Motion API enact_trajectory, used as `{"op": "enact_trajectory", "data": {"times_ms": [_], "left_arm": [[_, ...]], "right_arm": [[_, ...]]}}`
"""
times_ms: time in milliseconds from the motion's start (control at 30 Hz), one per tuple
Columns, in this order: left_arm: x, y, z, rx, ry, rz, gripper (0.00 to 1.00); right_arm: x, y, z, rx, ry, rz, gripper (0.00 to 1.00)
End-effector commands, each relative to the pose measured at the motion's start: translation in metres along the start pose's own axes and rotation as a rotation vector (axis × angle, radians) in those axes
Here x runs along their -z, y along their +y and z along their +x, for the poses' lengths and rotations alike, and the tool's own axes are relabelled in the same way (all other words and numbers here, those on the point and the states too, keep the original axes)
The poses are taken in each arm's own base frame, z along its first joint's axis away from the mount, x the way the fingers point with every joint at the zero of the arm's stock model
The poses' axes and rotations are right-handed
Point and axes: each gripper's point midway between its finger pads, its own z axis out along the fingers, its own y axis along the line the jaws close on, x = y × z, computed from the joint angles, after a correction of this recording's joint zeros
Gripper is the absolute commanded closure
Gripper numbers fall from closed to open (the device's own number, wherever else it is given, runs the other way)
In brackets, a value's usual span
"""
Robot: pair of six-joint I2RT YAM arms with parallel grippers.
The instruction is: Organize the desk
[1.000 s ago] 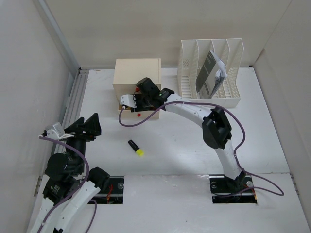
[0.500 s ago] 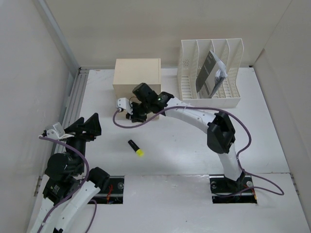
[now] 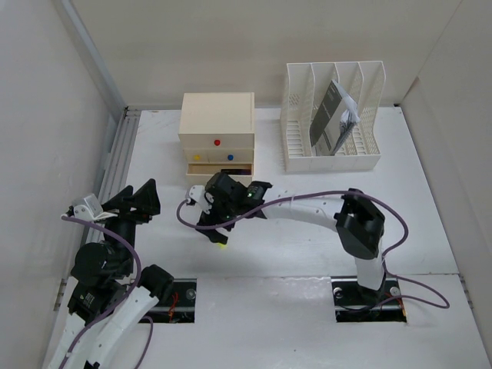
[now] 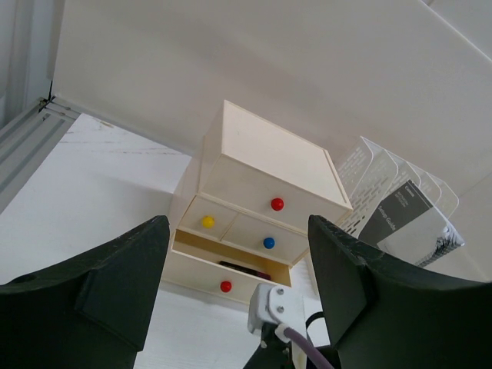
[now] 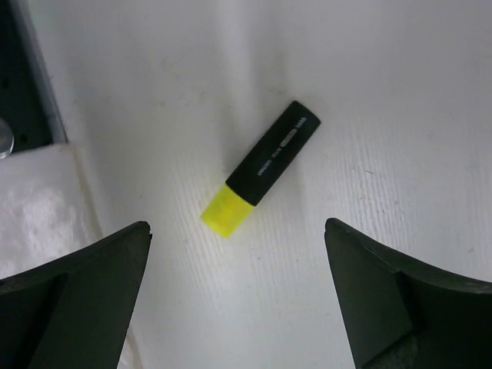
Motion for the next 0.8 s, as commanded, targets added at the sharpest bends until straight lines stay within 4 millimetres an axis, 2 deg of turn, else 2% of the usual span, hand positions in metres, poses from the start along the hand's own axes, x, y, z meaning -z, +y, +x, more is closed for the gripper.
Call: {"op": "enact_trajectory", "data": {"times_ms": [0,133,167,267,300,367,400,433,467,500,600,767], "left_arm": [[-0.001,-0.004,-0.008,0.013,-0.029,0.012,0.30],[-0.001,-0.002,-0.008,0.013,-0.032,0.003,0.30],[-0.001,-0.002,-0.008,0.013,-0.032,0.003,0.30],[-0.001,-0.002,-0.008,0.013,-0.032,0.003,0.30],[-0.001,-0.002,-0.008,0.013,-0.032,0.003,0.30],[-0.001,-0.002,-0.008,0.013,-0.032,0.003,0.30],[-0.001,-0.002,-0.008,0.013,-0.032,0.003,0.30],[-0.001,-0.002,-0.008,0.013,-0.032,0.003,0.30],[-0.001,-0.002,-0.008,0.013,-0.032,0.003,0.30],[-0.001,-0.002,-0.008,0.013,-0.032,0.003,0.30],[-0.001,-0.002,-0.008,0.013,-0.032,0.003,0.30],[-0.001,-0.002,-0.008,0.013,-0.032,0.003,0.30]], "right_arm": [[0.009,-0.015,-0.046,-0.166,-0.138,0.198,0.00],[-0.003,-0.025,-0.043,-0.323,-0.110,0.264,0.01],[-0.003,-0.029,-0.042,-0.346,-0.105,0.320,0.05],[0.000,-0.032,-0.044,-0.409,-0.115,0.349,0.12],[0.000,-0.032,-0.045,-0.418,-0.117,0.348,0.19],[-0.010,-0.029,-0.038,-0.433,-0.095,0.328,0.24],[-0.010,-0.029,-0.038,-0.433,-0.095,0.328,0.31],[-0.016,-0.029,-0.033,-0.435,-0.079,0.329,0.34],[-0.023,-0.028,-0.028,-0.445,-0.063,0.318,0.41],[-0.027,-0.028,-0.024,-0.446,-0.052,0.319,0.42],[-0.036,-0.025,-0.017,-0.448,-0.027,0.299,0.54],[-0.049,-0.021,-0.002,-0.444,0.011,0.296,0.56]]}}
